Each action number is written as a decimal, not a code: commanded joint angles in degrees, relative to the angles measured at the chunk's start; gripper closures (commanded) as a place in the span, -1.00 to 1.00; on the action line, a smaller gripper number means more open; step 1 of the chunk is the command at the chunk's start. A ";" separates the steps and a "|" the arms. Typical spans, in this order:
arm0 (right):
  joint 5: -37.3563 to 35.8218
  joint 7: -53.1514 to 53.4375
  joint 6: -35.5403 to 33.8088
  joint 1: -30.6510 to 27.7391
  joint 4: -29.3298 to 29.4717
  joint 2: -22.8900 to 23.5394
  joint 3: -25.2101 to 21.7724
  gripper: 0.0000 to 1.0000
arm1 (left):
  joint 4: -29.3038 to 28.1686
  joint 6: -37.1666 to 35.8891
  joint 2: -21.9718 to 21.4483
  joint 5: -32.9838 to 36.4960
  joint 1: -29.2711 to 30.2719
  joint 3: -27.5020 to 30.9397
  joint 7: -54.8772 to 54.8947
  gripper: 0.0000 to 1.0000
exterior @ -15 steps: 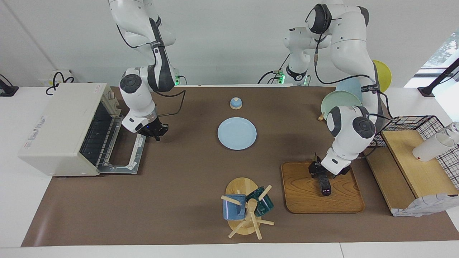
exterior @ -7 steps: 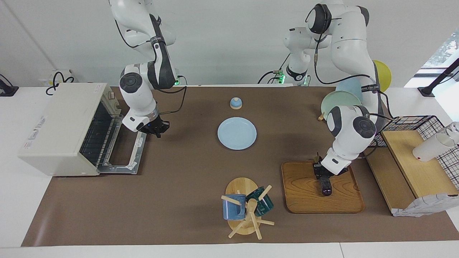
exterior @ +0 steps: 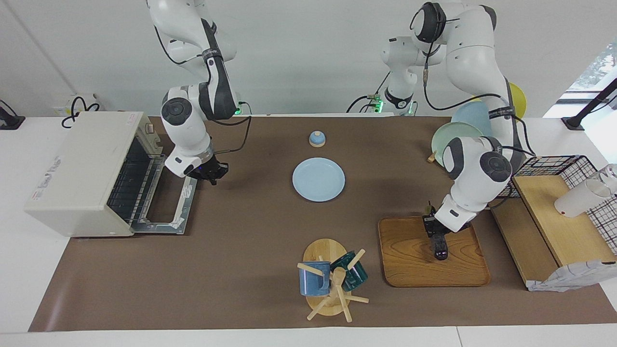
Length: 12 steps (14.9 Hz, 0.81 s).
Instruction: Put eggplant into oven
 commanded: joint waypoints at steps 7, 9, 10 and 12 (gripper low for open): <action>-0.98 4.57 -0.23 1.63 0.59 0.15 -0.16 0.84 | -8.90 -17.85 -22.12 -9.03 -12.31 0.35 -21.37 1.00; -0.98 5.28 -0.58 2.85 0.94 0.06 -0.07 0.29 | -13.39 -15.31 -24.95 -10.18 -17.23 0.35 -24.89 1.00; -0.98 5.19 -0.85 3.21 1.11 0.15 -0.07 0.28 | -15.93 -11.99 -25.92 -10.18 -20.12 0.35 -27.17 1.00; -0.98 5.11 -0.85 3.04 1.11 0.15 -0.07 0.27 | -22.69 -2.60 -28.12 -10.18 -26.36 0.35 -32.79 1.00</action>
